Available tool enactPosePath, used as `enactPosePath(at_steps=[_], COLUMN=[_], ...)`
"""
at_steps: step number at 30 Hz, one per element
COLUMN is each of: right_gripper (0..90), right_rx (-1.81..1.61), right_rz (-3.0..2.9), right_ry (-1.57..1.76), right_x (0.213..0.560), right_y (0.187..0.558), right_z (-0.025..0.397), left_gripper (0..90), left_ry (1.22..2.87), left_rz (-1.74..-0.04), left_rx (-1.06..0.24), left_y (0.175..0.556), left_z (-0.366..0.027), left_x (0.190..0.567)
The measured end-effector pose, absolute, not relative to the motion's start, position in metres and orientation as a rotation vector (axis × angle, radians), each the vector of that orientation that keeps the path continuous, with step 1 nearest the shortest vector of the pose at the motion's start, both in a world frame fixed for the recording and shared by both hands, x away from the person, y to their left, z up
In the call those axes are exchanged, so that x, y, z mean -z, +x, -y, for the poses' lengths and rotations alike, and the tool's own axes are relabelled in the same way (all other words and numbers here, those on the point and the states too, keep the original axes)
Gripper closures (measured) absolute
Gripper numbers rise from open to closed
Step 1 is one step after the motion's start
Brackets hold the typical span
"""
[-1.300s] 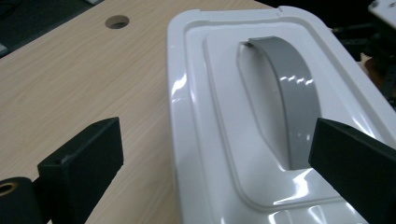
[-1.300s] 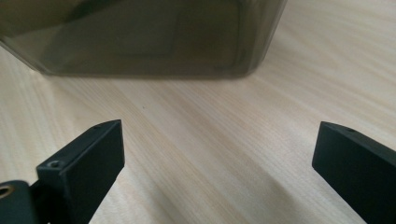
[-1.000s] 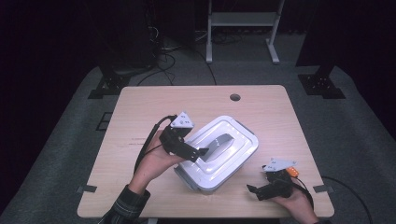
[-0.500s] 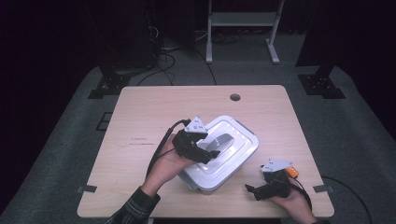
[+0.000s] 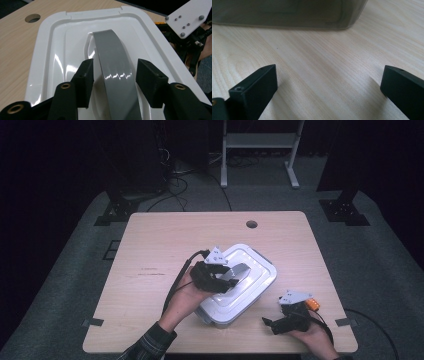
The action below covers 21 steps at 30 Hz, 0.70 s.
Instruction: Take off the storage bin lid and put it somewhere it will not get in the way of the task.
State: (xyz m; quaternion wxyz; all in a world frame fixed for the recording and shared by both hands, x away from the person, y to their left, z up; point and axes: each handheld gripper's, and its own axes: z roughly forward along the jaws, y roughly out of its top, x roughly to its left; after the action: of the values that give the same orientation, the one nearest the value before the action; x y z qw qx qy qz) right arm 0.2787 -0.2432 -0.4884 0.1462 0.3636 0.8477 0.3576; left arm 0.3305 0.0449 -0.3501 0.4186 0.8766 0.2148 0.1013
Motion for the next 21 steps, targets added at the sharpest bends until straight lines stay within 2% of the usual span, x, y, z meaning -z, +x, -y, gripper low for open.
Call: enactPosePath(at_steps=[7, 21], right_gripper=[0.1, 0.1], right_rx=[-1.029, -1.031], right_rz=[-2.441, -2.44], right_ry=[1.048, 1.046], right_x=[0.488, 0.488], right_y=[0.279, 0.279], right_z=[0.243, 0.243], left_gripper=[60.2, 65.1], left_ry=[2.198, 2.212], left_rz=[-0.538, -0.566], left_rx=[-0.265, -0.276], left_y=[0.331, 0.336], left_z=[-0.047, -0.056], left_x=[0.349, 0.347])
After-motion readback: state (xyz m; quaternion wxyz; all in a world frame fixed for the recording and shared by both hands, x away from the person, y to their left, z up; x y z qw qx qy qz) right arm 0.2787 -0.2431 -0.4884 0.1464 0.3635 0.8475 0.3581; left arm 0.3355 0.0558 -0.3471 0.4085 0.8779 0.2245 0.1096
